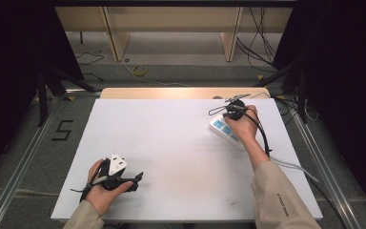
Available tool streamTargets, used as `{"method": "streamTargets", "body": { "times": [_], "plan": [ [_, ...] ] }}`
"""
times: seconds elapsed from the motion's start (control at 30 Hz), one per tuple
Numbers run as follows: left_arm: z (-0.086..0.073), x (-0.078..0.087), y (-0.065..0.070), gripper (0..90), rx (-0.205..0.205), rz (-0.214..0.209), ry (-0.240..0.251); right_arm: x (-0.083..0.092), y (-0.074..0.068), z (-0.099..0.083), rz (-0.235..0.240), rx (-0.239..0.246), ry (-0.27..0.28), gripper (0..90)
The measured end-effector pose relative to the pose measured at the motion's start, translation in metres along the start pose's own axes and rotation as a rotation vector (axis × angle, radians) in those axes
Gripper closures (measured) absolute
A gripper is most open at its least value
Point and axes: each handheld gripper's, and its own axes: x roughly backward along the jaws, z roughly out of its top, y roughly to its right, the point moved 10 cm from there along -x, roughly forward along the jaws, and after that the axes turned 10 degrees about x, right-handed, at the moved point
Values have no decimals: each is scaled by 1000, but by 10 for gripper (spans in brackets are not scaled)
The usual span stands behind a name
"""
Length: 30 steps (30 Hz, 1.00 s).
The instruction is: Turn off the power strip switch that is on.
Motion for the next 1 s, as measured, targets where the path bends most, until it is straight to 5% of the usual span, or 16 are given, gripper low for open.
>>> {"method": "streamTargets", "body": {
  "times": [1.0],
  "plan": [
    [0, 0, 1, 144, 1, -2, 0, -6, 3, 2, -4, 6, -23, 900]
  ]
}}
